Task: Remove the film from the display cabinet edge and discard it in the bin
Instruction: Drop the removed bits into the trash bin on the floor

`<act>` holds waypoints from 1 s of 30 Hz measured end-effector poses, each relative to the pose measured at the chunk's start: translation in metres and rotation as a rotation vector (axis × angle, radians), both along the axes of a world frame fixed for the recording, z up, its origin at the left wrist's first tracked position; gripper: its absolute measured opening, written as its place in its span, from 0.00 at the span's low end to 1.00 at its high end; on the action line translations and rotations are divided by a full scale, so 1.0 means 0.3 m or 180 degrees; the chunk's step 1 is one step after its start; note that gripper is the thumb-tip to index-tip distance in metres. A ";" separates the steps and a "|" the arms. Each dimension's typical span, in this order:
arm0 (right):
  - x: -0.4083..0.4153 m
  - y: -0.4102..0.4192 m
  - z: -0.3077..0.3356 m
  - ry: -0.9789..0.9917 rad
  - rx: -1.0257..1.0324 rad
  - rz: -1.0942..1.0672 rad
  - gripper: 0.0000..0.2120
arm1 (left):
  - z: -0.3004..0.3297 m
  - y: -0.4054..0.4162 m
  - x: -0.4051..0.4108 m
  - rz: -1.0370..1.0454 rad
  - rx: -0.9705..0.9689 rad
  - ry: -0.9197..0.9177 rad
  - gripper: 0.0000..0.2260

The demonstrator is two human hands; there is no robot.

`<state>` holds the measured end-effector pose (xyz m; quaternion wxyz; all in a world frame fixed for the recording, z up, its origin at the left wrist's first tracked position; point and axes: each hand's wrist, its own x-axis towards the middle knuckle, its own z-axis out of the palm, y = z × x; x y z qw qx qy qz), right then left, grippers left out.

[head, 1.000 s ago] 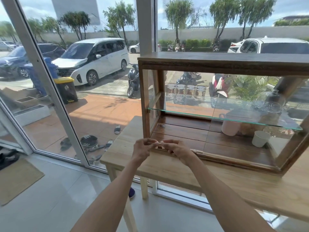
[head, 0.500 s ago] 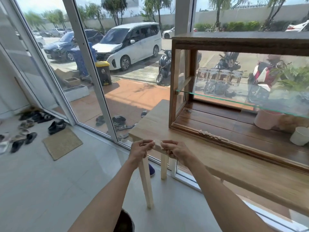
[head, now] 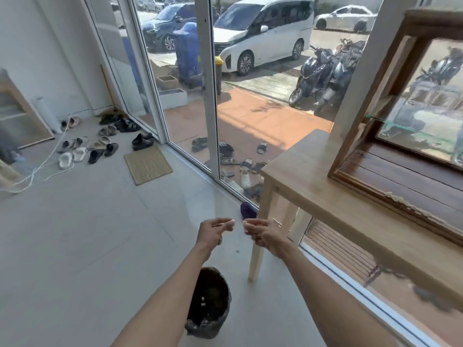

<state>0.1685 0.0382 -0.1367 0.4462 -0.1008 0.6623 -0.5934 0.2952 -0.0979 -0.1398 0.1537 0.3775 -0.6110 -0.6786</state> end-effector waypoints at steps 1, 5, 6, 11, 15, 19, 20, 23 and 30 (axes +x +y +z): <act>0.028 -0.026 -0.022 -0.0037 0.0051 0.0046 0.12 | -0.021 -0.022 0.028 0.0050 0.0017 -0.0041 0.08; 0.124 -0.118 -0.121 -0.0066 0.0273 0.0232 0.13 | -0.119 -0.105 0.144 0.0171 0.0041 -0.0221 0.10; 0.144 -0.134 -0.146 -0.0052 0.0338 0.0281 0.13 | -0.145 -0.121 0.177 0.0197 0.0037 -0.0289 0.10; 0.225 -0.206 -0.251 0.0000 0.0618 0.0370 0.13 | -0.284 -0.186 0.326 0.0279 0.0009 -0.0705 0.09; 0.257 -0.252 -0.308 0.0128 0.0849 0.0388 0.11 | -0.379 -0.220 0.375 0.0254 -0.0055 -0.0972 0.08; 0.259 -0.284 -0.331 0.0299 0.0993 0.0527 0.10 | -0.420 -0.261 0.384 0.0105 -0.0195 -0.1170 0.09; 0.257 -0.290 -0.334 0.0339 0.1036 0.0575 0.11 | -0.426 -0.272 0.387 0.0066 -0.0229 -0.1207 0.09; 0.252 -0.304 -0.327 0.0395 0.1122 0.0698 0.12 | -0.433 -0.301 0.397 -0.0024 -0.0318 -0.1287 0.11; 0.246 -0.313 -0.283 0.0587 0.1235 0.0977 0.14 | -0.405 -0.339 0.413 -0.0320 -0.0547 -0.1406 0.15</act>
